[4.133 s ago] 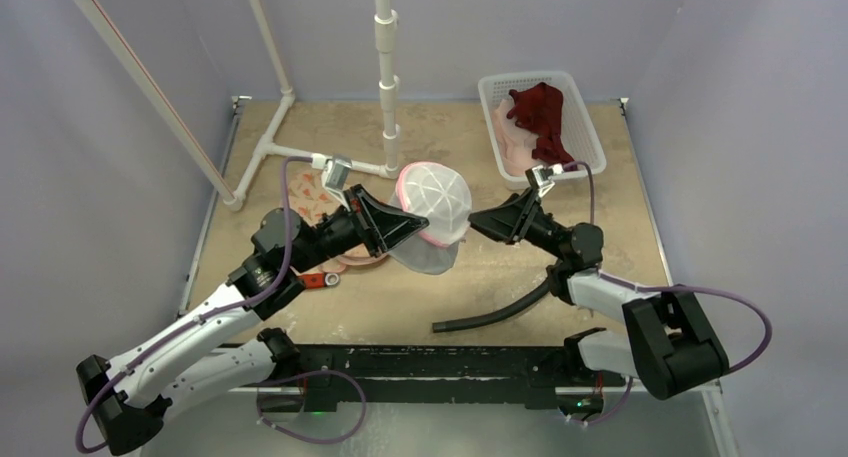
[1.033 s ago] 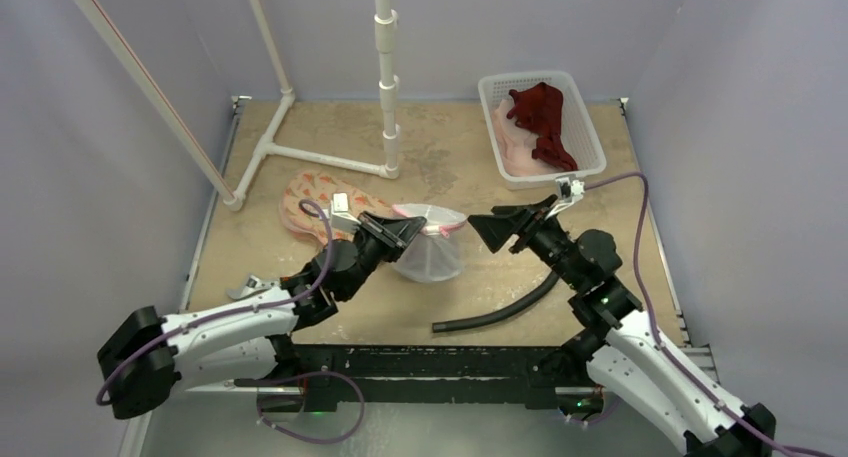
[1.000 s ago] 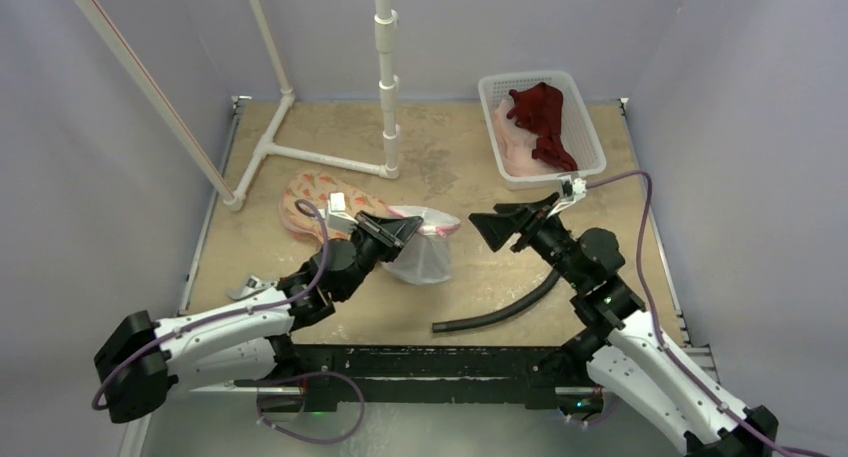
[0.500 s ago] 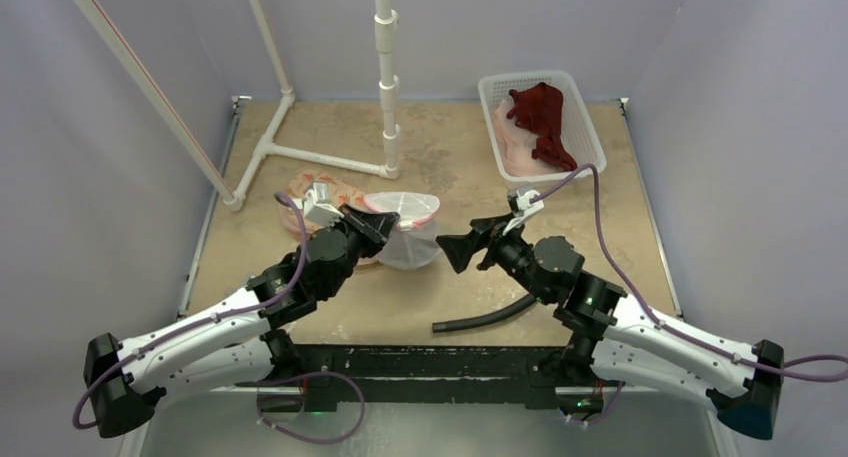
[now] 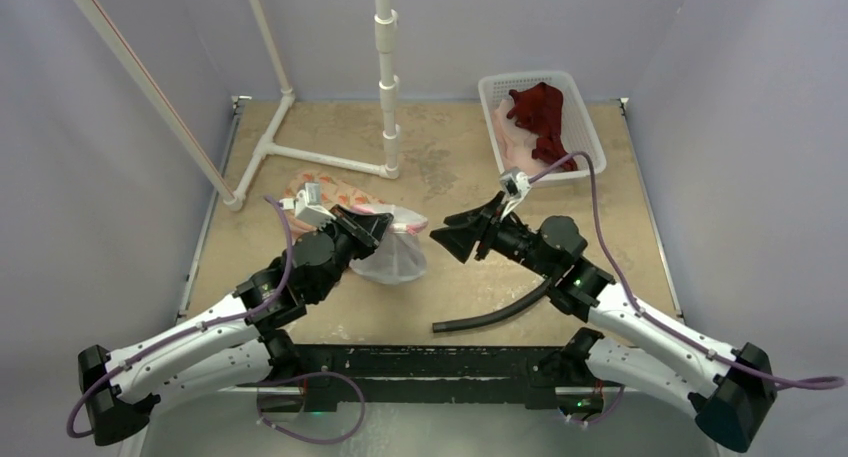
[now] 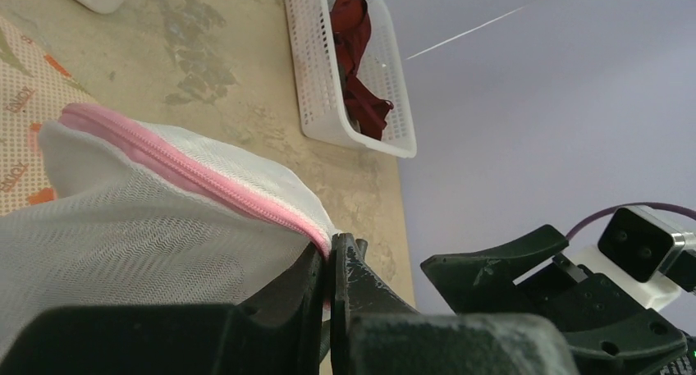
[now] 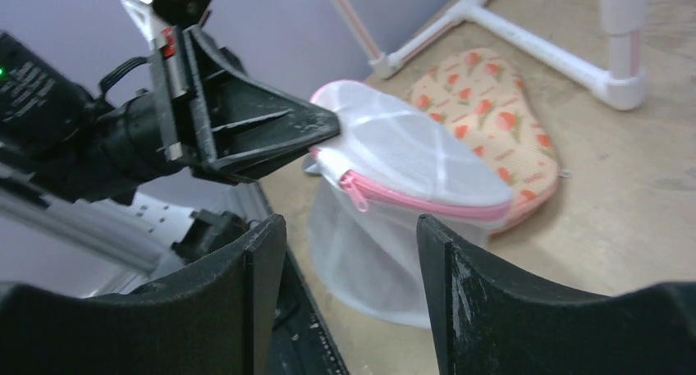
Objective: Unzip the laundry bag and remove the bra
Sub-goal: Unzip the laundry bag at the center of the board.
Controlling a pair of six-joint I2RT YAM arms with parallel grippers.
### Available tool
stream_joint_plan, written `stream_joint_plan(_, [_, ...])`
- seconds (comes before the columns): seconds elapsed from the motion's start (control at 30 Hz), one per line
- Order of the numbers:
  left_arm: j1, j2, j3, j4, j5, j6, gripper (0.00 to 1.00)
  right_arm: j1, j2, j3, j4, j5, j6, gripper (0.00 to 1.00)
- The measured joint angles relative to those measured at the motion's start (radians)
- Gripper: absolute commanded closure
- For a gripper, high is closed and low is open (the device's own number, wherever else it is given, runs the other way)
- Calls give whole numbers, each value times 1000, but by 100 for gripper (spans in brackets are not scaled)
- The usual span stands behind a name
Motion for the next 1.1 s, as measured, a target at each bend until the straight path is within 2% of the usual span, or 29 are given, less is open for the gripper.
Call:
stream_joint_plan(0.2, [0, -12, 0, 1, 19, 2, 100, -7, 89, -5, 126, -165, 75, 45])
stream_joint_plan(0.33, [0, -13, 0, 1, 24, 2, 100, -7, 124, -8, 167, -210, 113, 50])
stream_joint_plan(0.93, [0, -16, 0, 8, 53, 1, 100, -7, 204, -8, 220, -231, 166, 56])
stream_joint_plan(1.1, [0, -16, 0, 22, 59, 1, 100, -7, 223, -8, 227, -230, 177, 54])
